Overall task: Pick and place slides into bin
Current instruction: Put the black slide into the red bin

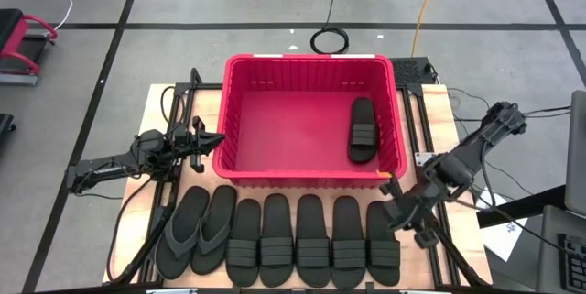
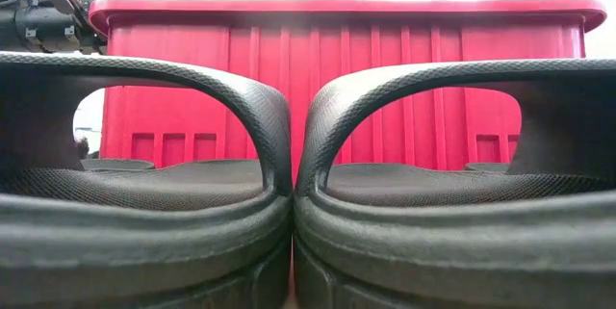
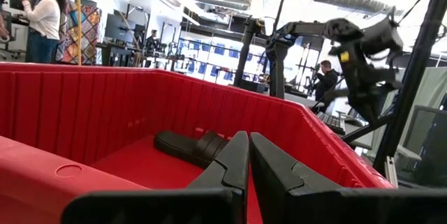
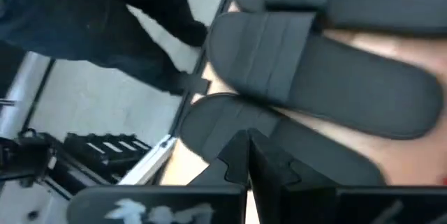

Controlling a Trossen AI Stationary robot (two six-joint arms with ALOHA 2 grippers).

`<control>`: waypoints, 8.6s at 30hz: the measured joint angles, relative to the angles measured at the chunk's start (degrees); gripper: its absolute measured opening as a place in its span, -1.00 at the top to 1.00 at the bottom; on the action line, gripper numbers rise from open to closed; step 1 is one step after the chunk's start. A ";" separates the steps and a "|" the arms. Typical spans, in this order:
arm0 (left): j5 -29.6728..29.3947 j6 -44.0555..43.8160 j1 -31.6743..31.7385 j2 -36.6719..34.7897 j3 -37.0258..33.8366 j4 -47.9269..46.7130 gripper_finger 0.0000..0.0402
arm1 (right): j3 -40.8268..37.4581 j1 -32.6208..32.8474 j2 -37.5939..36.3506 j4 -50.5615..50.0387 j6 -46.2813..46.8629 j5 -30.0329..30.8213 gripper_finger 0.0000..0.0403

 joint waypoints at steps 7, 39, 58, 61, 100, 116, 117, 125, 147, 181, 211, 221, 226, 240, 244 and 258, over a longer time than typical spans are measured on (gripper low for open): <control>0.00 0.09 0.00 0.00 0.00 0.00 0.88 | -9.98 7.21 0.02 3.36 1.01 5.59 1.00; -0.04 -4.02 0.00 0.00 0.00 0.00 0.88 | -32.37 4.80 -1.98 35.13 28.27 4.21 -0.10; 0.00 -6.08 0.00 0.00 0.00 0.10 0.88 | -39.78 5.34 -0.11 47.65 28.27 -2.19 -0.06; 0.00 -6.00 0.00 0.00 0.00 0.10 0.88 | -39.78 5.38 -0.11 47.74 27.52 -2.07 -0.02; 0.00 -5.20 -0.01 0.00 0.00 0.17 0.88 | -13.07 8.57 1.44 34.95 25.34 -6.15 0.99; 0.00 -4.17 -0.02 0.00 0.00 0.17 0.88 | 9.11 -2.42 1.38 -2.37 7.51 7.40 1.00; 0.00 -4.22 -0.02 0.00 0.00 0.17 0.88 | 9.99 -3.83 1.38 -2.92 5.45 7.41 0.99; -0.01 -4.52 -0.02 0.00 -0.02 0.30 0.88 | 16.37 -14.02 1.08 -5.10 -12.62 8.63 0.98; 0.00 -2.70 -0.02 0.02 -0.02 0.39 0.88 | 24.37 -57.80 5.32 -3.51 -36.17 -0.94 0.98; 0.00 1.98 -0.02 0.02 -0.02 0.20 0.88 | 24.30 -78.31 33.35 -20.77 -75.51 -24.42 0.98; -0.02 2.27 -0.02 0.02 -0.02 0.02 0.88 | 23.66 -80.31 48.15 -16.71 -75.83 -32.20 0.98; -0.02 2.25 -0.02 0.02 -0.02 0.02 0.88 | 20.05 -81.17 48.14 -16.13 -74.81 -31.46 0.98; -0.04 2.25 -0.02 0.02 -0.02 0.02 0.88 | 19.38 -81.74 48.11 -18.52 -76.64 -28.58 0.98; -0.24 3.34 0.00 0.02 -0.02 -0.13 0.88 | 12.14 -82.94 47.95 -11.69 -74.30 -31.57 0.98; -0.26 4.50 0.00 0.02 -0.02 -0.16 0.88 | 10.84 -82.85 48.02 -11.32 -74.47 -32.45 0.98; -0.46 4.66 0.00 0.02 -0.02 -0.09 0.88 | 10.64 -82.90 48.06 -8.02 -74.33 -30.95 0.82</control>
